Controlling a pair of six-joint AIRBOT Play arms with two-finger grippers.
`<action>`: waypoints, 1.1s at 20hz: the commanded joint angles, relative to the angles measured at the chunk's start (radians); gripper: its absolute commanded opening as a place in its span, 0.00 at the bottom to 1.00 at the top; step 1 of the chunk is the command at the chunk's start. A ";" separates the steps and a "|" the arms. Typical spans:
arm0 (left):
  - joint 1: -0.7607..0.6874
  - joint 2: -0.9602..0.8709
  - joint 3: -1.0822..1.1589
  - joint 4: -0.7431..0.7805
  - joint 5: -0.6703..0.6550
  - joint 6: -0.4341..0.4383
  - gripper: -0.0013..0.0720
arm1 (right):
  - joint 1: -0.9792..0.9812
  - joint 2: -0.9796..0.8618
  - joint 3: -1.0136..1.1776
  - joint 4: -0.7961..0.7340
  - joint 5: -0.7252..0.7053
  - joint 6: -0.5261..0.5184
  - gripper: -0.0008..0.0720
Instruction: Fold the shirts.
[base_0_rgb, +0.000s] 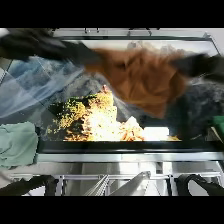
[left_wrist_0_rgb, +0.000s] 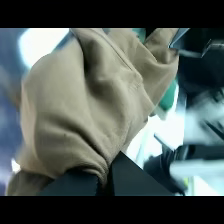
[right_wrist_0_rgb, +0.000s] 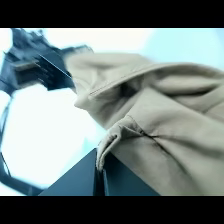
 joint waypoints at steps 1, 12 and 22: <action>0.082 0.180 0.187 -0.024 0.071 -0.043 0.04 | -0.012 0.246 0.163 0.089 -0.218 -0.073 0.04; 0.198 0.281 -0.047 0.164 -0.055 -0.298 0.05 | -0.014 0.226 0.186 0.057 -0.150 0.155 0.04; 0.198 0.378 -0.140 -0.035 -0.102 -0.222 0.05 | -0.014 0.301 0.186 0.086 -0.108 0.154 0.04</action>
